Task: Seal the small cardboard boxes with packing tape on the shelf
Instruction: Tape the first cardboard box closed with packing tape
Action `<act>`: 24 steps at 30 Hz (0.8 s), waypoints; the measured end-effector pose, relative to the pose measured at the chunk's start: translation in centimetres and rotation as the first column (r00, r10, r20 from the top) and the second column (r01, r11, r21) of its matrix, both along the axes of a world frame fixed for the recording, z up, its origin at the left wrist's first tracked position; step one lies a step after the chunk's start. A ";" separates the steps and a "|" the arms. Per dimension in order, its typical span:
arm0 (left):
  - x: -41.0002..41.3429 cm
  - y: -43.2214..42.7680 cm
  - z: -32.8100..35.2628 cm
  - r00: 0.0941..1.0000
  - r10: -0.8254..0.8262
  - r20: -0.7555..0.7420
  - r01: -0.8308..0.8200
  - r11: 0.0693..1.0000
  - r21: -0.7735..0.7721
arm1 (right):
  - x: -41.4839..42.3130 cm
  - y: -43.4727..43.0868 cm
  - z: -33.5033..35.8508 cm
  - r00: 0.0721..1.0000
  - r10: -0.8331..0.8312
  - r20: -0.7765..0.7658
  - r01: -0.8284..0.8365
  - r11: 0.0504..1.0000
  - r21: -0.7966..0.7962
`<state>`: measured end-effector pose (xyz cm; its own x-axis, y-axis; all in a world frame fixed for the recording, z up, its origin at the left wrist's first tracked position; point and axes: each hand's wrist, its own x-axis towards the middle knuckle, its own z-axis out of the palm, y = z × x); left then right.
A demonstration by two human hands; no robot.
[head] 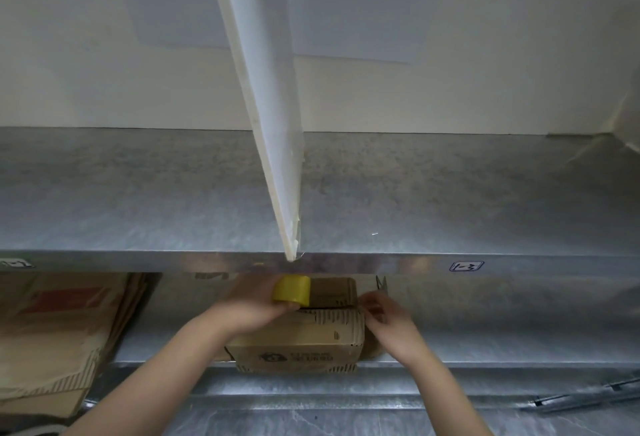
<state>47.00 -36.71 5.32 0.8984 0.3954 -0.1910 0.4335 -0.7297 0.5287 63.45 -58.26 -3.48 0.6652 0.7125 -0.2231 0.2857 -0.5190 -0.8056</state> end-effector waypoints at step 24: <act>-3.9 1.4 -0.1 0.997 -0.023 0.068 0.024 1.000 -0.014 | -0.8 9.6 3.7 0.884 0.417 0.214 -0.370 0.901 -0.226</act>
